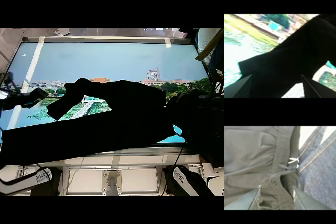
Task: Fold the clothes and pants, and hang the long-sleeved shirts on hangers.
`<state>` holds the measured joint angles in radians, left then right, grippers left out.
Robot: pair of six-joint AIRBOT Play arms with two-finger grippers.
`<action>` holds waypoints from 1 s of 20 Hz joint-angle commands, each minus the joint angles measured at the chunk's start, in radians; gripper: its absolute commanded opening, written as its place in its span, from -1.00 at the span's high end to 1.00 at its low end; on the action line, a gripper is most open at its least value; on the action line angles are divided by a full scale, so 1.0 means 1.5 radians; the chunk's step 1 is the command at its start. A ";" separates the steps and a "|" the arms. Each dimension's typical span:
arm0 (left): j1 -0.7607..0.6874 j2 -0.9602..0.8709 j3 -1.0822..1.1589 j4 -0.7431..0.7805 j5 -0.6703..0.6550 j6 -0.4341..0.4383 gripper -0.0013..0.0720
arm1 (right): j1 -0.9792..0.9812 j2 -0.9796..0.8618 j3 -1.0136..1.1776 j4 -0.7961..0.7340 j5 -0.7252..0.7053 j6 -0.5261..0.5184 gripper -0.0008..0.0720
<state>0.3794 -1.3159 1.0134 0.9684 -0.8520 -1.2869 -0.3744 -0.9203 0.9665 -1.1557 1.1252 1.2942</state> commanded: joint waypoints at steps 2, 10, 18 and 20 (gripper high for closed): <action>-0.024 -0.110 0.040 -0.053 0.027 -0.070 -0.97 | 0.001 -0.008 0.010 0.004 -0.005 -0.001 -0.23; 0.023 -0.112 0.042 0.140 -0.143 -0.115 -0.90 | 0.001 -0.030 0.009 0.009 -0.018 -0.003 -0.23; -0.039 -0.127 0.042 0.069 0.033 -0.115 -0.58 | 0.010 -0.092 0.010 0.090 -0.018 -0.009 -0.22; -0.053 -0.135 0.042 0.067 0.048 -0.115 -0.47 | 0.031 -0.097 0.010 0.089 -0.020 -0.030 -0.22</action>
<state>0.3321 -1.5059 1.0760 1.0931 -0.8623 -1.4586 -0.3538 -1.0470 0.9802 -1.0458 1.0977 1.2755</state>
